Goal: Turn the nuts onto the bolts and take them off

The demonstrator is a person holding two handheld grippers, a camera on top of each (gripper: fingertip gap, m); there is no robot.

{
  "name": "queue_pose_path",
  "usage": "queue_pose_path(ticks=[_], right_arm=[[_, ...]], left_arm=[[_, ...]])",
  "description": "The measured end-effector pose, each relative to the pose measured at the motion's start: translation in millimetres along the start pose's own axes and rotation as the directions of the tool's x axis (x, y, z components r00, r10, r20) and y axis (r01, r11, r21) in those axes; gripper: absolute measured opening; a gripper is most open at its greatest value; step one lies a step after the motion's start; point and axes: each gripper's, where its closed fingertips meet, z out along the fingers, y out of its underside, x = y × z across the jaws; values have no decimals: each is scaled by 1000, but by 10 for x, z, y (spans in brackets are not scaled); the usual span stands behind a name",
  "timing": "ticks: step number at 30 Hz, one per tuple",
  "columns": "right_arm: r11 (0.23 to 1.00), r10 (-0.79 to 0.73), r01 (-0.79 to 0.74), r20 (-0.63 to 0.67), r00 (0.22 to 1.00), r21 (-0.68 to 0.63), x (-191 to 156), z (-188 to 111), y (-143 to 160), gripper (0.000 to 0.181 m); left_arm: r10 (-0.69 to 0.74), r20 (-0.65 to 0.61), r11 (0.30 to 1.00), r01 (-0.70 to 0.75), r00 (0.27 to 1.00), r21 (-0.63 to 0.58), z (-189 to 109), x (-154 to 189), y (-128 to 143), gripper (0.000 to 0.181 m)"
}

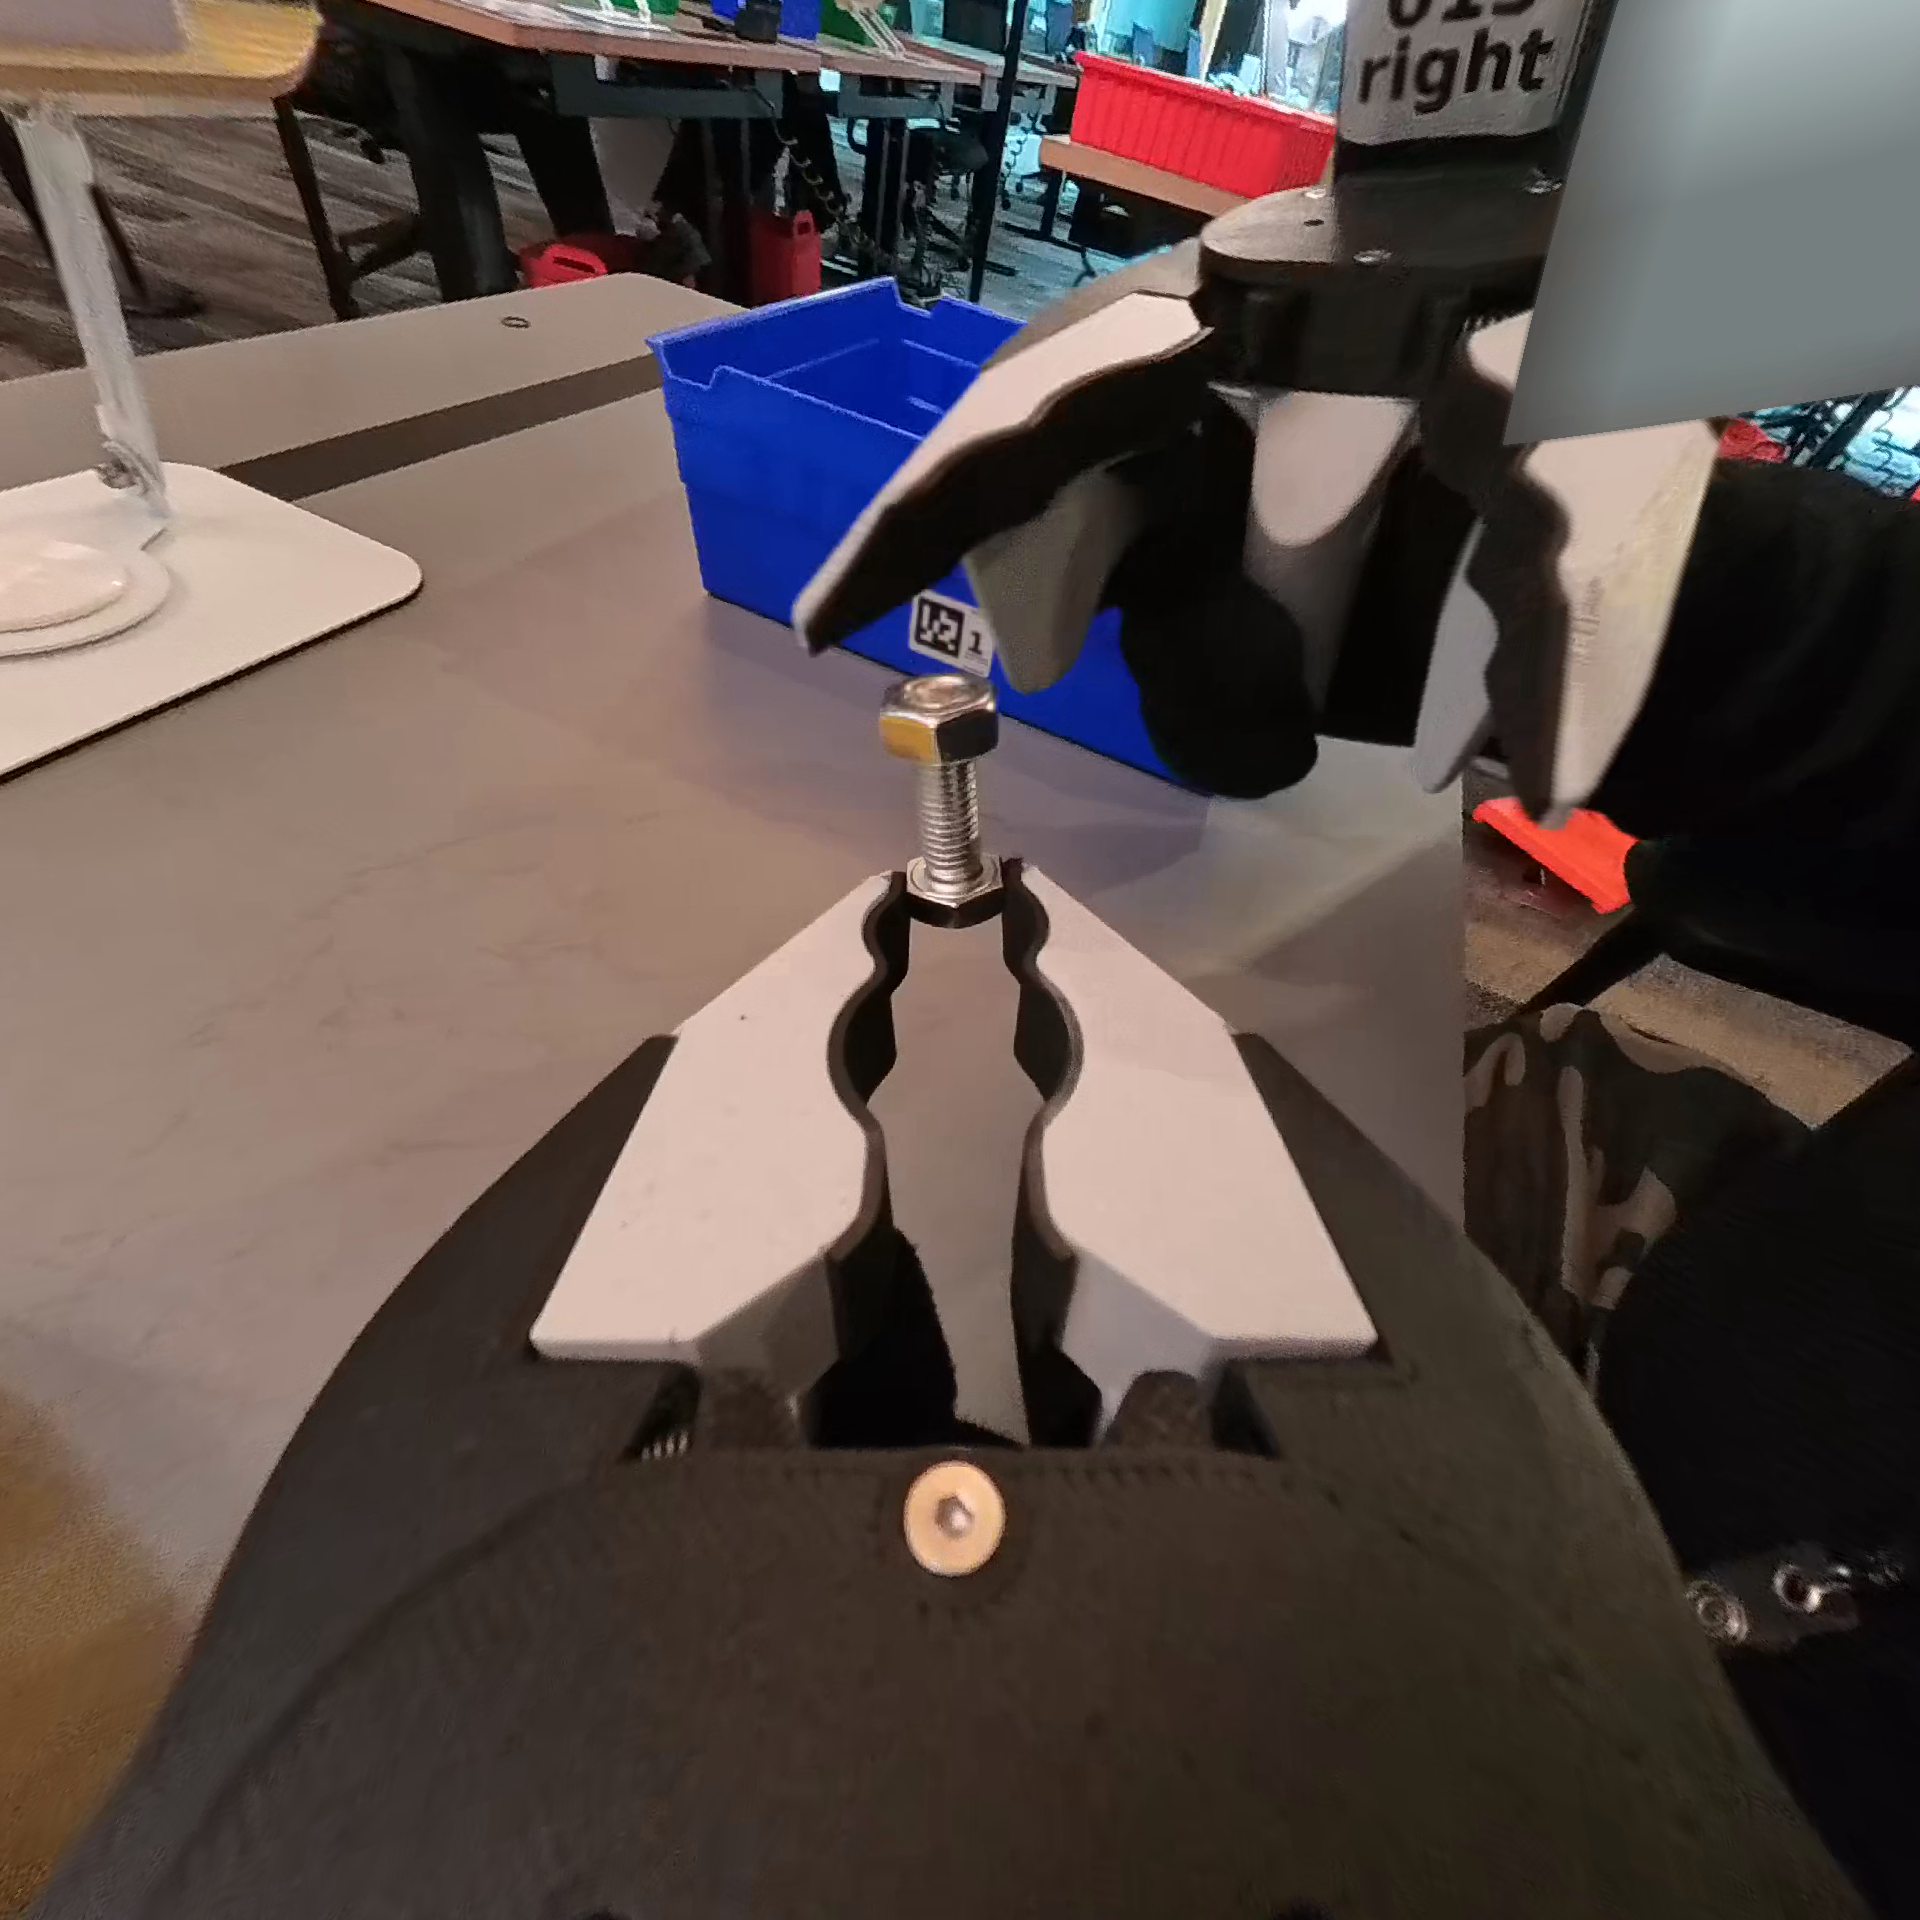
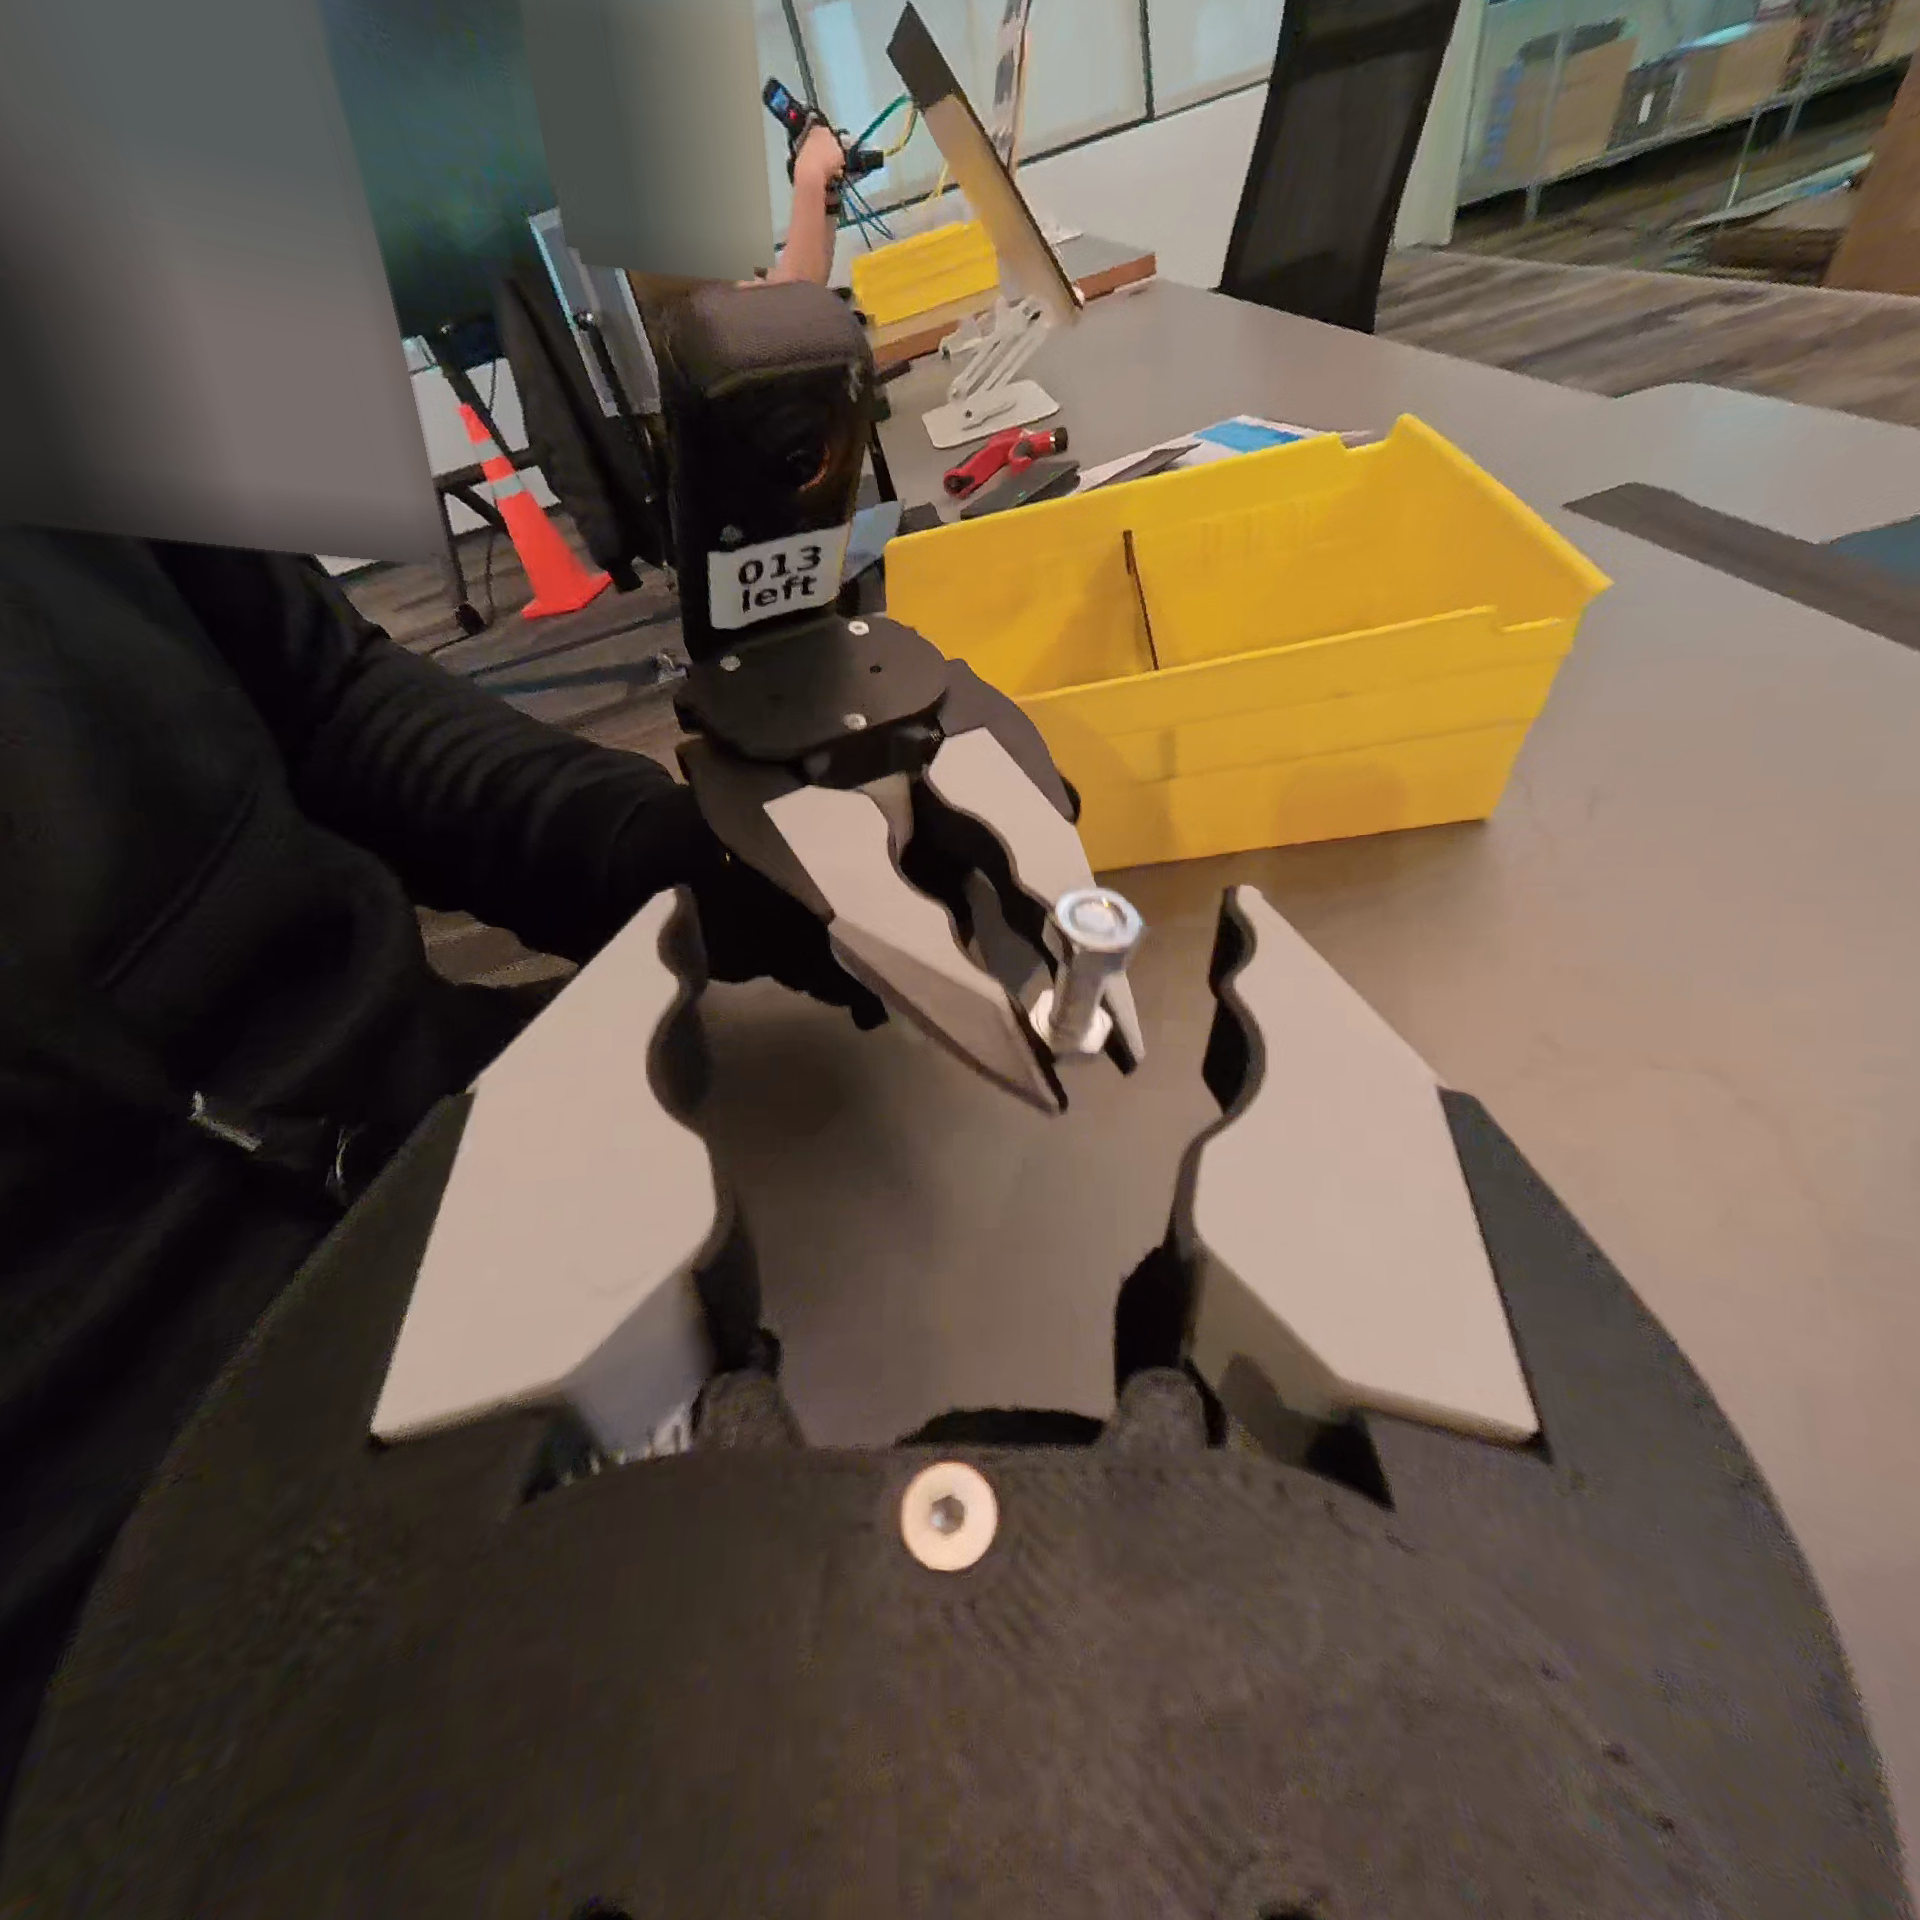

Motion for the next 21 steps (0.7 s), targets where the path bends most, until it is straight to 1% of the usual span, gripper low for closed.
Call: queue_pose_path(ticks=[3, 6, 7, 8, 9, 10, 11, 12, 15, 18, 20, 21], right_arm=[[999, -30, 31, 37, 999, -25, -111, 112, 39, 101], [998, -54, 55, 27, 998, -33, -146, 77, 55, 101], [998, -54, 54, 25, 998, -30, -152, 34, 55, 97], [998, -48, 49, 30, 998, -33, -167, -15, 66, 83], [998, -34, 36, 57, 998, -49, -208, -62, 97, 60], [998, -14, 18, 65, 998, -60, -214, -94, 121, 61], [999, 1, 1, 33, 999, -50, -161, -109, 118, 76], [1000, 7, -7, 1, 1000, -27, -105, -115, 95, 86], [1000, 5, -5, -24, 1000, 11, -65, -53, 28, 104], [1000, -23, 23, 2, 1000, -17, -138, 54, 44, 102], [999, -37, 37, 1, 999, -33, -166, 65, 74, 106], [998, -42, 42, -4, 999, -38, -175, 41, 85, 105]], left_arm=[[-1, 2, 1000, 1, 1000, -5, 5, -7, 1, 16], [-18, 10, 1000, 18, 1000, 2, -16, -41, -3, 16], [-26, 9, 1000, 26, 1000, 6, -23, -46, -12, 16], [-25, 10, 1000, 25, 1000, 3, -25, -54, -10, 16], [-22, 12, 1000, 22, 1000, 5, -26, -62, -15, 16], [-24, 9, 1000, 24, 1000, 7, -25, -59, -21, 16], [-24, 4, 1000, 24, 1000, 8, -21, -52, -25, 16], [-20, 1, 1000, 20, 1000, 5, -14, -41, -24, 16], [-8, -14, 1000, 8, 1000, -3, 18, 13, -21, 16], [-3, -16, 1000, 3, 1000, -3, 32, 31, -33, 16], [-8, -10, 1000, 8, 1000, -2, 24, 11, -40, 16], [-10, -7, 1000, 10, 1000, -3, 19, 4, -39, 16]])
